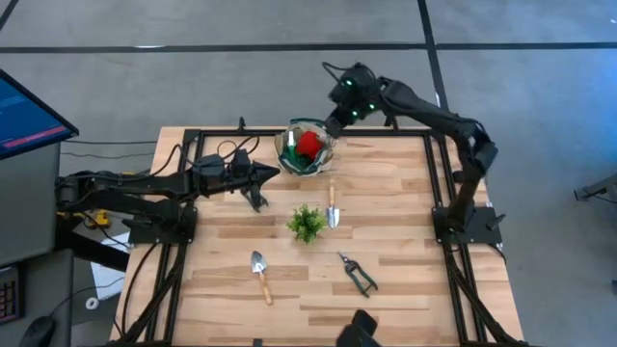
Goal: Pick & Place Garden tools in Gardening bag
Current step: Move the brown gardening bag to the top right of the table
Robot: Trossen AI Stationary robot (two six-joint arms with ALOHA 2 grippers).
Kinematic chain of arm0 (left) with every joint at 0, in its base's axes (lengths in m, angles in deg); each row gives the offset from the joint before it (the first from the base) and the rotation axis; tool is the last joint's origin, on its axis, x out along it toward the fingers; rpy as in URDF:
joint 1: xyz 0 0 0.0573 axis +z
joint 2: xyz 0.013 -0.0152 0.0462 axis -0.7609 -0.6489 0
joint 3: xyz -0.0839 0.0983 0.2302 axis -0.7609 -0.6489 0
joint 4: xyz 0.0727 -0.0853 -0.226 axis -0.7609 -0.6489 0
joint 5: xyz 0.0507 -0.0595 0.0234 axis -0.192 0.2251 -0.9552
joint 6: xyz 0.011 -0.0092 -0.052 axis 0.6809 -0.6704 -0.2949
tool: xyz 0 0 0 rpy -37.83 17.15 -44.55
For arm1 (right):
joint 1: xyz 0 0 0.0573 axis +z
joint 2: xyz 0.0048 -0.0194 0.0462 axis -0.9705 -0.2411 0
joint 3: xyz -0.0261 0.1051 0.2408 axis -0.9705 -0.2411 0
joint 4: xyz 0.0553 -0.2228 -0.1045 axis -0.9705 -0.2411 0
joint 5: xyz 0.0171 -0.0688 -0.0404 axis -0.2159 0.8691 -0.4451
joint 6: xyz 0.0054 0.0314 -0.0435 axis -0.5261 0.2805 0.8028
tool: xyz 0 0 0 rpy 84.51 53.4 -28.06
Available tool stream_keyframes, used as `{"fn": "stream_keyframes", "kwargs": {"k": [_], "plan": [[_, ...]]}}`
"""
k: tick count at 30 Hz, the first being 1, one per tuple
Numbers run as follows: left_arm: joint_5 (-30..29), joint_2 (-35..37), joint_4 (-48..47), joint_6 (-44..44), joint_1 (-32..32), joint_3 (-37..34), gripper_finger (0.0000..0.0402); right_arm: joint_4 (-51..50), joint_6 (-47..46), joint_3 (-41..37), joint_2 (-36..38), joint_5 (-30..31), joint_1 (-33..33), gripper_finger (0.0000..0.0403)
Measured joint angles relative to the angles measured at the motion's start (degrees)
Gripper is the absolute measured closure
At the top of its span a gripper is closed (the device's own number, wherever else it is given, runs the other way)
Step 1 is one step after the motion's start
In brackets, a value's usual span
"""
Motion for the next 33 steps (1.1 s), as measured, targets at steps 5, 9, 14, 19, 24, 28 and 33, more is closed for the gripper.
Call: {"fn": "stream_keyframes", "kwargs": {"k": [5, 9, 14, 19, 24, 28, 33], "plan": [[0.0, 0.0, 0.0, 0.0, 0.0, 0.0, 0.0400, -11.8, 3.9, 14.9, -10.5, -0.5, -1.0, 0.0403], [0.0, 0.0, 0.0, -1.1, 0.0, 0.0, 0.0400, -19.7, 5.1, 25.3, -18.7, 1.2, -1.7, 0.0403], [0.0, 0.0, 0.0, -1.3, 0.0, 0.0, 0.0400, -25.5, 6.5, 33.0, -24.2, 0.7, -3.2, 0.0403], [0.0, 0.0, 0.0, -1.3, 0.0, 0.0, 0.0400, -29.7, 7.4, 31.7, -24.3, -0.5, -4.2, 0.0403], [0.0, 0.0, 0.0, -1.2, 0.0, 0.0, 0.0400, -30.8, 8.1, 31.7, -24.4, -0.7, -3.6, 0.0403], [0.0, 0.0, 0.0, -1.2, 0.0, 0.0, 0.0400, -30.4, 9.1, 32.2, -24.4, -0.6, -2.4, 0.0403], [0.0, 0.0, 0.0, -1.2, 0.0, 0.0, 0.0400, -27.5, 9.1, 32.3, -24.4, -0.5, -1.0, 0.0403]]}}
